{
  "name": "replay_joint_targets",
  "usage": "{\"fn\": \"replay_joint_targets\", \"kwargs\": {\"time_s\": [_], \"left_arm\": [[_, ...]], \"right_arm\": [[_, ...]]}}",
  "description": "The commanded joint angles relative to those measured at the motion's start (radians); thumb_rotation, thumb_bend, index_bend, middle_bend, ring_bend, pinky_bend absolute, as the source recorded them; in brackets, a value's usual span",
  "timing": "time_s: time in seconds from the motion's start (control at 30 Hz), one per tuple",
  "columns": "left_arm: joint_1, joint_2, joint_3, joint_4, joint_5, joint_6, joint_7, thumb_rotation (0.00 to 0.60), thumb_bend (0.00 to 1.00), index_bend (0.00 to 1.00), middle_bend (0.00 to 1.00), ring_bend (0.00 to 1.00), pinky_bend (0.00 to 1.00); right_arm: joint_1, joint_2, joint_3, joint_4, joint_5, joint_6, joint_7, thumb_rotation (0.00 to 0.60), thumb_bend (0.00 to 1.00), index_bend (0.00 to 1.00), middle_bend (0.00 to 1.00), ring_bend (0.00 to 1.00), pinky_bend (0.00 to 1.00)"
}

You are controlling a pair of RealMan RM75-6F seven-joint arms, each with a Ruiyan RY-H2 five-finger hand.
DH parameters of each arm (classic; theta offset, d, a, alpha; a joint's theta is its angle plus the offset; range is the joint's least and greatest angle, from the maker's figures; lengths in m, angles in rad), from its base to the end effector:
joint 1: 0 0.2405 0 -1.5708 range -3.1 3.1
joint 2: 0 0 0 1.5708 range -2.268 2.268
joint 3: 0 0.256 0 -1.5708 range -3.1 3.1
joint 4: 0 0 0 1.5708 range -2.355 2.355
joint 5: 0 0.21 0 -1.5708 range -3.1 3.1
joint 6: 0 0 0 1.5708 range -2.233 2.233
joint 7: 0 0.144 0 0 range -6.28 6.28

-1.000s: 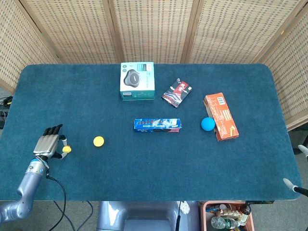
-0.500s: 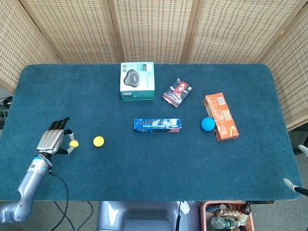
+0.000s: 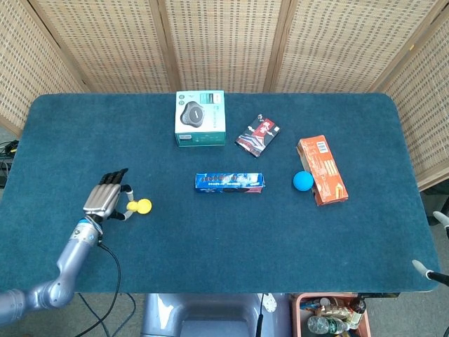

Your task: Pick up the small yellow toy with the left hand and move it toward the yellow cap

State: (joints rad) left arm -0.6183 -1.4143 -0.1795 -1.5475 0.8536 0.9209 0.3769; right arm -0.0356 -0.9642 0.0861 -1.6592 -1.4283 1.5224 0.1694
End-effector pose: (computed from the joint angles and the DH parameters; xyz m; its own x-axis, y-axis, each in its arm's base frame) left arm -0.2274 0.3308 0.0215 0.3503 0.3923 0.8505 0.9323 -0.0594 -0.3566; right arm -0.3336 -0.1488 0.2188 0.3378 0.0479 0.9400 -0.9317 0.1589 0.3267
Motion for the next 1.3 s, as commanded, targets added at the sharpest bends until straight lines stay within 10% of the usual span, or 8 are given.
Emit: {"fn": "replay_joint_targets", "kwargs": {"time_s": [0.03,0.73,0.97,1.3], "left_arm": [[-0.017,-0.028,0.006,0.028,-0.023,-0.003,0.018,0.6,0.29,0.52,0.0,0.0,0.0],[-0.054,-0.094,0.013,0.087,-0.077,0.003,0.01,0.6,0.29,0.51,0.0,0.0,0.0],[-0.05,-0.072,0.017,0.063,-0.079,-0.009,-0.009,0.6,0.17,0.03,0.0,0.0,0.0],[0.108,0.199,0.049,-0.207,0.159,0.186,-0.145,0.6,0.0,0.0,0.0,0.0,0.0]], "right_arm": [[0.003,-0.001,0.002,0.005,0.007,-0.007,0.005,0.6,0.0,0.0,0.0,0.0,0.0],[0.008,0.0,0.004,0.017,0.016,-0.022,0.027,0.6,0.0,0.0,0.0,0.0,0.0],[0.008,0.0,0.003,0.014,0.015,-0.022,0.024,0.6,0.0,0.0,0.0,0.0,0.0],[0.001,0.005,0.001,0.014,0.004,-0.008,0.038,0.6,0.0,0.0,0.0,0.0,0.0]]}}
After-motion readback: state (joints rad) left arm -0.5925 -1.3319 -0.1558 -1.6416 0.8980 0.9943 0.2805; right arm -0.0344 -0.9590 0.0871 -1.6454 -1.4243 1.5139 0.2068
